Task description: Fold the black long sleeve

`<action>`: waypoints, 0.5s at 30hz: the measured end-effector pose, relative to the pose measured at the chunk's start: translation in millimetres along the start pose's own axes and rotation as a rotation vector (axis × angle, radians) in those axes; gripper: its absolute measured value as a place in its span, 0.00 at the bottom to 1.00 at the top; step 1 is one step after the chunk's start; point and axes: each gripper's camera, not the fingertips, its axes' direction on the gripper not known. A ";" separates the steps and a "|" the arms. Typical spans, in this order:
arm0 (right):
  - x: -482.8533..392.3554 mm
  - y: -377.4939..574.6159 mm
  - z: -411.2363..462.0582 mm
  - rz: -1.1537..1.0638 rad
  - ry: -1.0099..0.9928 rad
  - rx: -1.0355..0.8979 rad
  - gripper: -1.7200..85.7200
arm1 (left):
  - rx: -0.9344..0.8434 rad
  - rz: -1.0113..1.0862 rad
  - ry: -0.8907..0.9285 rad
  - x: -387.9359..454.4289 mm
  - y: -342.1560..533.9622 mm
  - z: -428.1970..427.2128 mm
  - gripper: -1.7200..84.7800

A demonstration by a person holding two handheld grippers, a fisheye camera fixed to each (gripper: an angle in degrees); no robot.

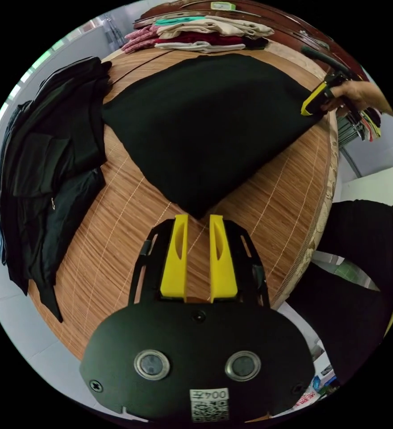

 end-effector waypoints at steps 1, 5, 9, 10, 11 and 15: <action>-0.3 -3.4 2.1 -0.004 0.001 -0.006 0.11 | 0.002 0.001 0.005 -1.5 -2.1 0.7 0.09; -8.0 -27.2 17.4 -0.053 0.033 -0.049 0.10 | -0.017 0.099 0.002 -4.3 -19.1 -1.3 0.06; -14.4 -45.1 33.1 -0.073 0.053 -0.055 0.10 | -0.003 0.200 0.010 -24.3 -19.8 -19.2 0.05; -15.2 -46.9 35.3 -0.076 0.054 -0.051 0.10 | -0.029 0.204 0.017 -27.2 -17.6 -12.5 0.05; -15.8 -50.4 39.3 -0.069 0.048 -0.041 0.10 | -0.044 0.210 0.029 -30.0 -14.1 -1.1 0.05; -20.8 -64.3 51.7 -0.036 0.036 -0.023 0.10 | -0.055 0.182 0.049 -24.3 -35.2 12.7 0.05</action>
